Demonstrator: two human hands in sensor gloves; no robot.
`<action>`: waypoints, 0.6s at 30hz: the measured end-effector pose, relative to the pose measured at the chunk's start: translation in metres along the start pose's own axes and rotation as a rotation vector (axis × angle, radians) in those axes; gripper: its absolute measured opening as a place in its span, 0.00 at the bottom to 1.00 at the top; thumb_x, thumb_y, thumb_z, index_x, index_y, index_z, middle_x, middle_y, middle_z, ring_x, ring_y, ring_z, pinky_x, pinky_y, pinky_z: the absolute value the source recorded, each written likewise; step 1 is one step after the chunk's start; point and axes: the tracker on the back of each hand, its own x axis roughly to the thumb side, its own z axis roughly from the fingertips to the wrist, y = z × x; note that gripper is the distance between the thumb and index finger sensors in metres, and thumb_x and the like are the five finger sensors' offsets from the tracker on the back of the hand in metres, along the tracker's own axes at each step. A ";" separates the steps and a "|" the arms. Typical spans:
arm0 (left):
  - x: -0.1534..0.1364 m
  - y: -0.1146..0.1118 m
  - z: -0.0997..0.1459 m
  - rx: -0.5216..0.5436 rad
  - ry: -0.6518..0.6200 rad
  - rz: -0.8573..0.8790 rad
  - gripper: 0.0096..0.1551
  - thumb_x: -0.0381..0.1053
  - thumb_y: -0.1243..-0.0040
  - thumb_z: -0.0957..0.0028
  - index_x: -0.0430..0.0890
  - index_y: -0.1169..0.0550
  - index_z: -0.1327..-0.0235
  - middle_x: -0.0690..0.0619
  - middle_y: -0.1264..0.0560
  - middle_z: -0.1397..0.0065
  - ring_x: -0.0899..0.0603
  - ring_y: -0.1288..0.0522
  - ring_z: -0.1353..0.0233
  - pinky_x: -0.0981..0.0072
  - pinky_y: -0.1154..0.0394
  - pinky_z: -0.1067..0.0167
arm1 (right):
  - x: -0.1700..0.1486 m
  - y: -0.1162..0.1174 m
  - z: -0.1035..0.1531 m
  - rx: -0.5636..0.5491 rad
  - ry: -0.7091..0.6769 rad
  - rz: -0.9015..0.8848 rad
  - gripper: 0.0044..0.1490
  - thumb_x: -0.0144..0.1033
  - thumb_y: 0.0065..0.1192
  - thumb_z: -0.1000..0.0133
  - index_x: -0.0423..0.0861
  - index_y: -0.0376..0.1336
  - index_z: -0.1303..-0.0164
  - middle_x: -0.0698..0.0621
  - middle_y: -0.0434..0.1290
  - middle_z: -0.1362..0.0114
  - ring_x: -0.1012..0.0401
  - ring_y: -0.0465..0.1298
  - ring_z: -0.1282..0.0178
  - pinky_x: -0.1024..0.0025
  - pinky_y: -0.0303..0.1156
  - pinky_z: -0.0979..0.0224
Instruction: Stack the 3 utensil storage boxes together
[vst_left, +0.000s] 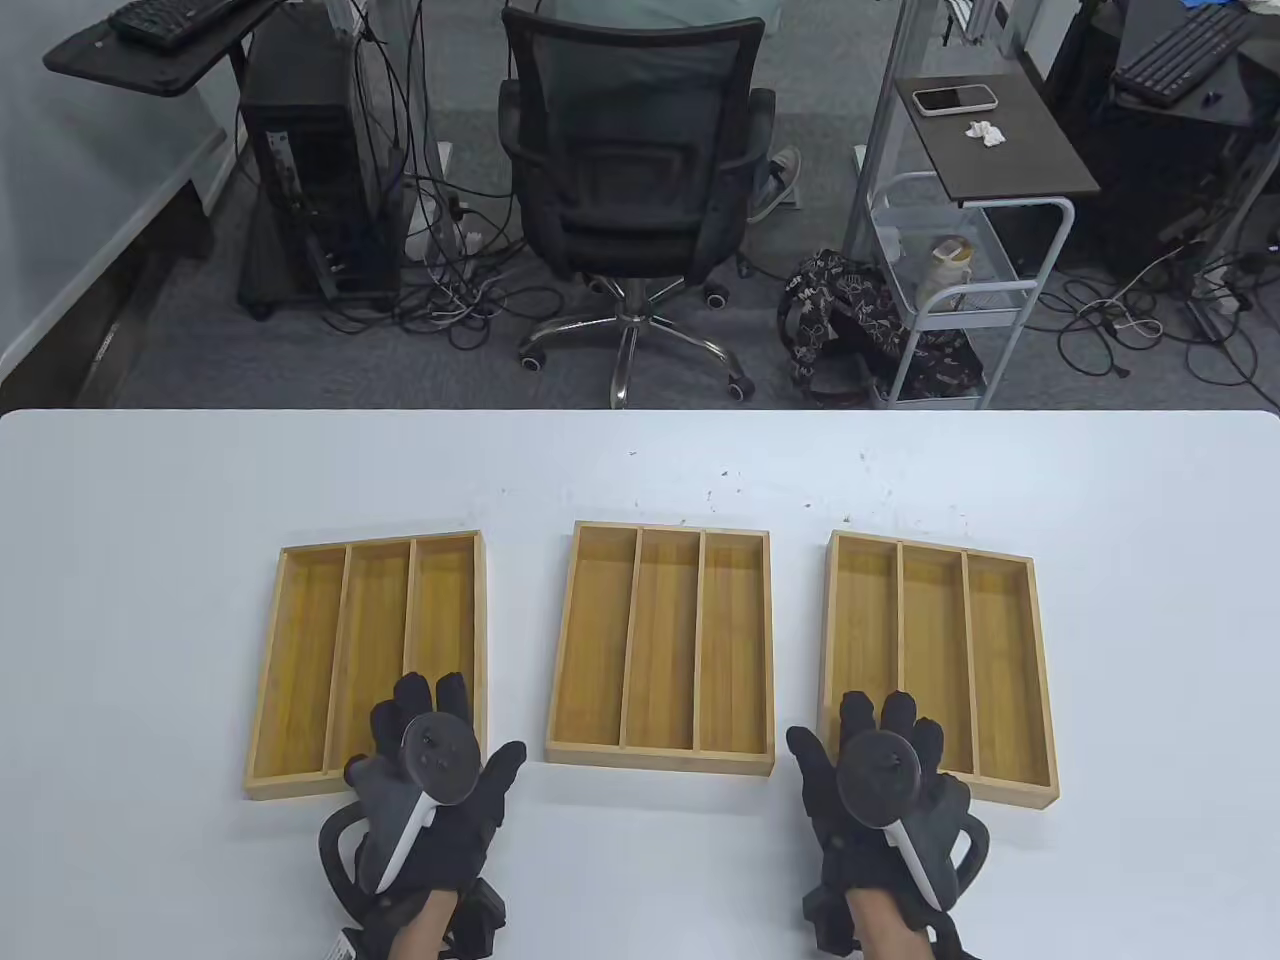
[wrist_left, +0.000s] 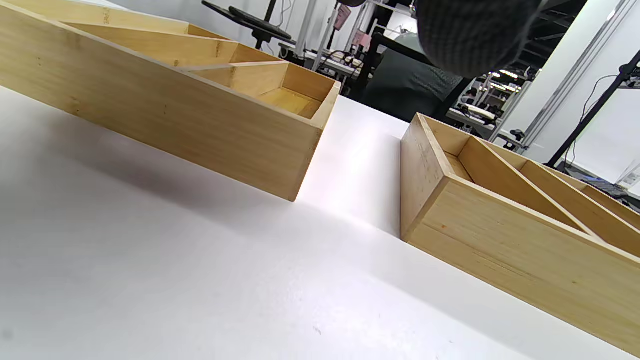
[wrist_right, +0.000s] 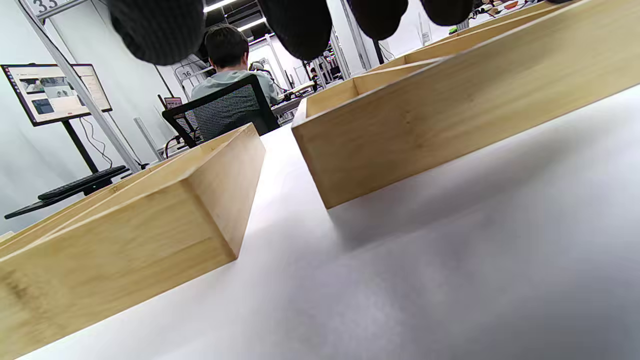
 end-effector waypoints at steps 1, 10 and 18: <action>0.000 0.000 0.001 -0.010 0.005 -0.002 0.53 0.77 0.49 0.48 0.66 0.57 0.14 0.54 0.63 0.08 0.40 0.57 0.08 0.31 0.52 0.18 | 0.000 0.000 0.000 0.003 0.002 0.000 0.47 0.64 0.53 0.39 0.45 0.54 0.17 0.29 0.49 0.11 0.29 0.51 0.18 0.18 0.52 0.31; -0.001 0.002 0.003 -0.030 -0.001 0.028 0.53 0.77 0.49 0.48 0.65 0.57 0.14 0.54 0.64 0.08 0.40 0.57 0.08 0.30 0.51 0.18 | -0.006 -0.011 -0.001 -0.075 0.033 -0.003 0.48 0.64 0.54 0.39 0.46 0.53 0.16 0.29 0.48 0.10 0.29 0.50 0.18 0.17 0.51 0.30; -0.006 0.002 -0.003 -0.053 0.006 0.045 0.53 0.77 0.49 0.48 0.66 0.57 0.14 0.54 0.64 0.08 0.40 0.57 0.08 0.31 0.52 0.18 | -0.035 -0.041 -0.022 -0.157 0.136 0.060 0.49 0.65 0.53 0.39 0.46 0.51 0.15 0.29 0.47 0.10 0.30 0.49 0.17 0.17 0.51 0.30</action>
